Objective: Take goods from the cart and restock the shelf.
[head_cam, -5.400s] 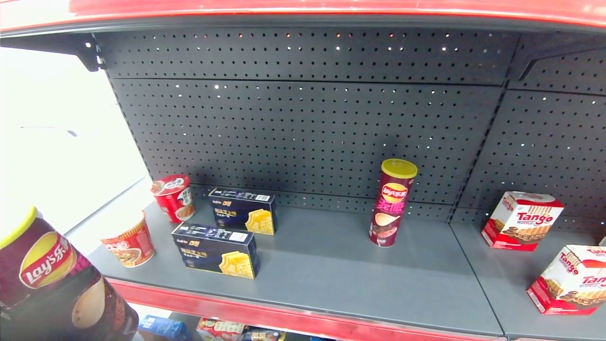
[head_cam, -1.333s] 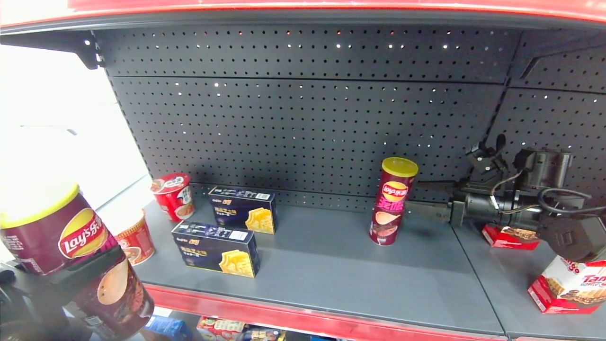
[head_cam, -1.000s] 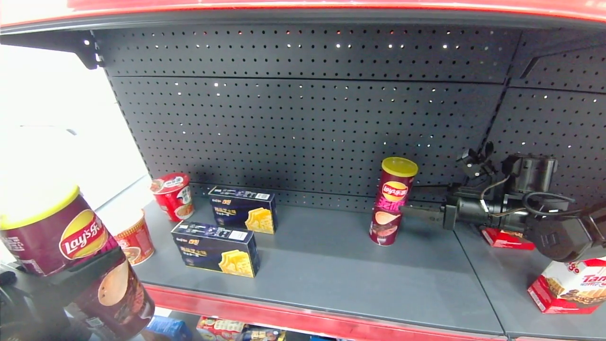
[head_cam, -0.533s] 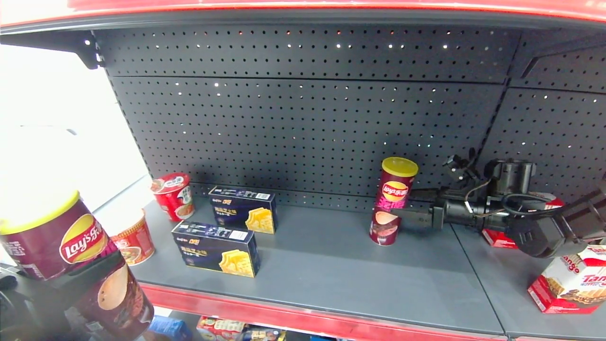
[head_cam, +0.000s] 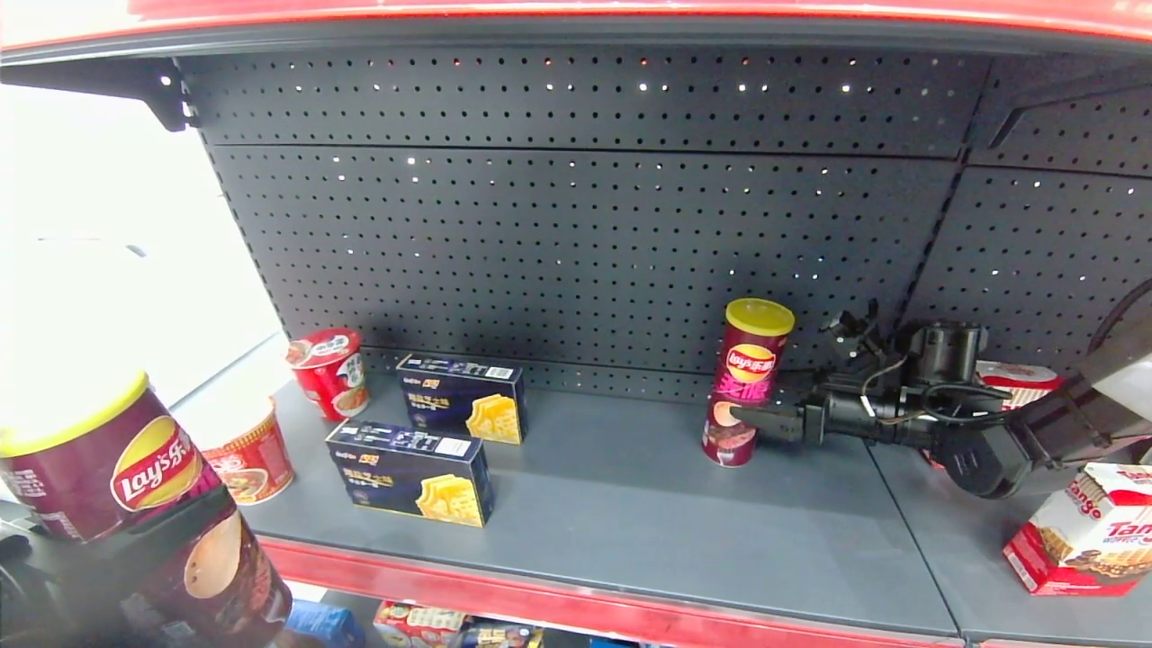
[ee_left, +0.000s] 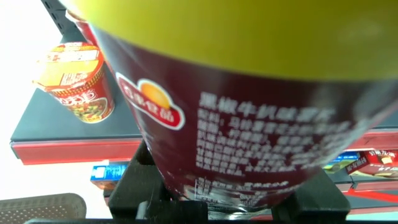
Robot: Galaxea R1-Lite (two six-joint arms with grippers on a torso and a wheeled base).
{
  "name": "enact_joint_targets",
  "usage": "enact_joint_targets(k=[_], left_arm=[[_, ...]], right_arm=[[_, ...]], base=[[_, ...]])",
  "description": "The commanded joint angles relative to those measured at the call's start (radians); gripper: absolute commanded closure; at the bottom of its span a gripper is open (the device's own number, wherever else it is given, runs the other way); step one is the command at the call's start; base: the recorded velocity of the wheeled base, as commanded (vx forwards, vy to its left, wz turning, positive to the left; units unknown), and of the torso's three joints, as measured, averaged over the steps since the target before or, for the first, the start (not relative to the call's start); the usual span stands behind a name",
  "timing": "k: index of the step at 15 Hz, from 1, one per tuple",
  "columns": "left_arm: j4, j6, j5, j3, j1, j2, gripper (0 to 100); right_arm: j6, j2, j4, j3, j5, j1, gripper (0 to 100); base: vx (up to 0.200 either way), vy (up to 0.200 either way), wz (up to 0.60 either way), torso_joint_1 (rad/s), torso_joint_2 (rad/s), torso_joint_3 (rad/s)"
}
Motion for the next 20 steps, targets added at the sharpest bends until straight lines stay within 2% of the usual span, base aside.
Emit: enact_joint_targets(k=[1, 11, 12, 20], left_arm=[[-0.001, 0.0, 0.0, 0.001, 0.0, -0.003, 100], [-0.001, 0.0, 0.0, 0.002, 0.0, -0.031, 100], [-0.001, 0.0, 0.0, 0.002, 0.0, -0.031, 100], [-0.001, 0.0, 0.0, 0.002, 0.0, -0.032, 100]], right_arm=[[0.0, 0.019, -0.001, -0.01, 0.0, 0.008, 0], [0.003, 0.077, -0.003, -0.088, -0.015, 0.047, 0], [0.003, 0.077, -0.003, -0.088, -0.015, 0.047, 100], [-0.002, 0.036, -0.004, -0.053, -0.017, 0.05, 100]], base=[[0.0, 0.0, 0.0, 0.0, 0.0, 0.0], [0.0, 0.0, 0.0, 0.0, 0.0, 0.0], [0.0, 0.0, 0.0, 0.0, 0.0, 0.0], [0.0, 0.0, 0.0, 0.0, 0.0, 0.0]])
